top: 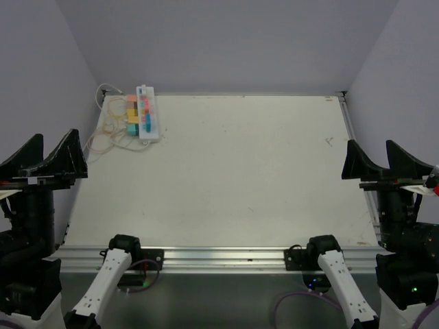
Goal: Pull the plug off the socket
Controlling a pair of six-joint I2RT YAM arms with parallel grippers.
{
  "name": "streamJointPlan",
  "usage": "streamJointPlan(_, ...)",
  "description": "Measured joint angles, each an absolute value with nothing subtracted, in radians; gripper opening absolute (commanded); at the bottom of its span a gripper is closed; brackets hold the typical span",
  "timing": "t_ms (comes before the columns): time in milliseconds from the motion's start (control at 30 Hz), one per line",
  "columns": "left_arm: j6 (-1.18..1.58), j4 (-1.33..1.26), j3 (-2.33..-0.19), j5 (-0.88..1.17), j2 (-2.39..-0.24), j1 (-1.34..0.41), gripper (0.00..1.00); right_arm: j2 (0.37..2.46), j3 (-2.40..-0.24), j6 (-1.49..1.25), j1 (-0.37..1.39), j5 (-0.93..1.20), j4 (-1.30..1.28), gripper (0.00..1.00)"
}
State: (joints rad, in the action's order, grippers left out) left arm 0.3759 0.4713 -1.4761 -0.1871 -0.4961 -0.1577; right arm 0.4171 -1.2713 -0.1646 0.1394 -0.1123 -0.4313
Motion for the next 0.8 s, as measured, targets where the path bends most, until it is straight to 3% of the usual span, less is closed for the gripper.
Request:
streamJointPlan(400, 0.391, 0.472, -1.449, -0.177, -0.519, -0.158, 1.00, 0.418, -1.226, -0.165, 0.139, -0.112, -0.419, 0.99)
streamJointPlan(800, 0.436, 0.517, -1.315, -0.133, -0.675, -0.158, 1.00, 0.479, -1.136, -0.175, 0.140, -0.142, -0.442, 0.99)
